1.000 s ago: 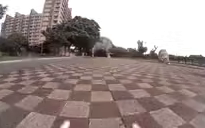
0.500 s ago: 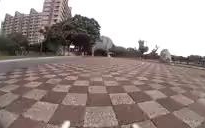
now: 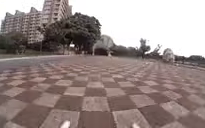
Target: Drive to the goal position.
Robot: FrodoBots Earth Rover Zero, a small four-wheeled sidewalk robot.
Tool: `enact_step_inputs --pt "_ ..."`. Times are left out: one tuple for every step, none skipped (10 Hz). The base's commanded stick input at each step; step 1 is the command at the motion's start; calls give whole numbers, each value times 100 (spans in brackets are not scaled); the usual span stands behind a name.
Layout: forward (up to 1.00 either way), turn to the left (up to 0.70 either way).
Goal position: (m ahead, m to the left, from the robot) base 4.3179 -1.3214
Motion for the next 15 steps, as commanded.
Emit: enact_step_inputs --pt "100 0" --pt "100 0" --pt "100 0" --pt "100 0" --pt "100 0" --pt "100 0" --pt "100 0" --pt "100 0" --pt "100 0" --pt "100 0" --pt "100 0" --pt "100 0" --pt "100 0" --pt "100 0" --pt "100 0"
